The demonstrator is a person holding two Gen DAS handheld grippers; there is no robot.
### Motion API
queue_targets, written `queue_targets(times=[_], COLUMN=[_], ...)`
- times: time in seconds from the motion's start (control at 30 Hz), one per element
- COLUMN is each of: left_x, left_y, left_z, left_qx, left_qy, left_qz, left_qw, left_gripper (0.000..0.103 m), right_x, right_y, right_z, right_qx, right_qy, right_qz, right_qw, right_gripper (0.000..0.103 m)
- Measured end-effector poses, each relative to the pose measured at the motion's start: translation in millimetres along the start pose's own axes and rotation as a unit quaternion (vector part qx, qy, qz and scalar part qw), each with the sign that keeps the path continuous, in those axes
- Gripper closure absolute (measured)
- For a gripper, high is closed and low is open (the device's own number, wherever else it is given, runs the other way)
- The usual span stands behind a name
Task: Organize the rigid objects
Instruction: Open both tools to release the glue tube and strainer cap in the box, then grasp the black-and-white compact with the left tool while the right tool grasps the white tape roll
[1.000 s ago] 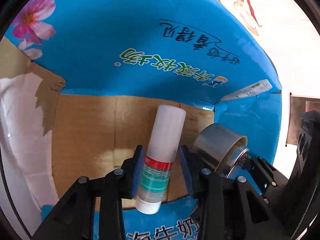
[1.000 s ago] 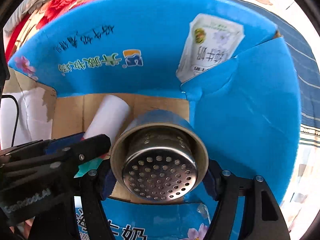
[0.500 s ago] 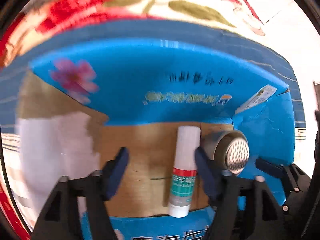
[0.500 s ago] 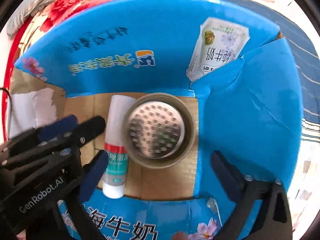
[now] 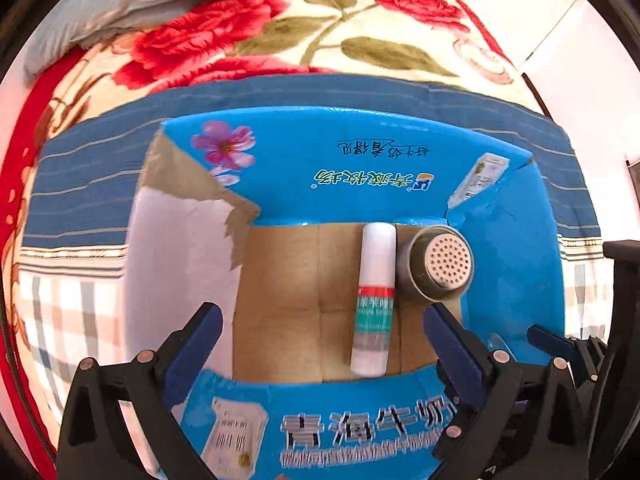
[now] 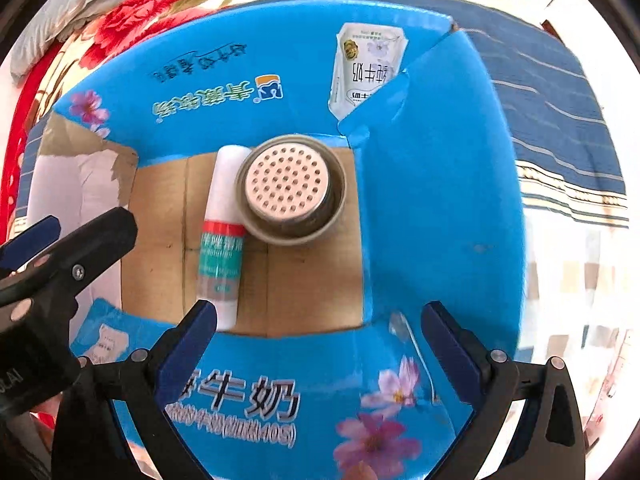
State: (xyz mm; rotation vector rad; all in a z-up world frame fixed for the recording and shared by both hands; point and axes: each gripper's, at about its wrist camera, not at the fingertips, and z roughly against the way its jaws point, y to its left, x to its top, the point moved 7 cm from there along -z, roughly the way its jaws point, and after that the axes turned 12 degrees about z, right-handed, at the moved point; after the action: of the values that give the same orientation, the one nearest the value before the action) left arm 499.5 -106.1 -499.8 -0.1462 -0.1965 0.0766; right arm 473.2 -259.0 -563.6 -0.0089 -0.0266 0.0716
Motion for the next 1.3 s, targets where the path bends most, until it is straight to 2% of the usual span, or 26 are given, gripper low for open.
queue_targets(times=[0.17, 0.37, 0.47, 0.77, 0.93, 1.03, 1.13, 1.3], left_x=[-16.2, -36.8, -46.7, -71.0, -83.5, -97.0, -117.5, -155.5], left_y=[3.8, 8.9, 11.9, 8.7, 10.8, 22.7, 46.4, 50.7], left_z=[40.8, 83.5, 102.9, 172.5, 193.2, 188.7, 163.6, 93.9], left_qx=[0.003, 0.005, 0.006, 0.015, 0.009, 0.021, 0.044, 0.055], left_qy=[-0.042, -0.068, -0.075, -0.118, -0.125, -0.11, -0.077, -0.003], left_qz=[-0.002, 0.004, 0.01, 0.009, 0.016, 0.028, 0.064, 0.102], left_qw=[0.9991, 0.9976, 0.9971, 0.9928, 0.992, 0.9933, 0.994, 0.9933], left_gripper=[0.0, 0.0, 0.0, 0.0, 0.0, 0.0, 0.0, 0.0], right_x=[-22.4, -38.6, -53.2, -93.0, -110.9, -127.5, -151.6, -195.5], right_y=[13.3, 25.3, 28.5, 39.7, 39.8, 34.6, 16.6, -27.6], right_z=[26.9, 66.7, 106.6, 172.9, 201.5, 205.8, 192.8, 129.5], right_qx=[-0.016, -0.032, -0.037, -0.024, -0.024, -0.012, -0.01, -0.032], right_qy=[-0.038, -0.078, -0.098, -0.128, -0.149, -0.142, -0.117, -0.05], right_qz=[0.003, 0.021, 0.025, 0.029, 0.031, 0.022, -0.003, -0.058], right_qw=[0.999, 0.996, 0.994, 0.991, 0.988, 0.99, 0.993, 0.997], right_gripper=[0.0, 0.0, 0.0, 0.0, 0.0, 0.0, 0.0, 0.0])
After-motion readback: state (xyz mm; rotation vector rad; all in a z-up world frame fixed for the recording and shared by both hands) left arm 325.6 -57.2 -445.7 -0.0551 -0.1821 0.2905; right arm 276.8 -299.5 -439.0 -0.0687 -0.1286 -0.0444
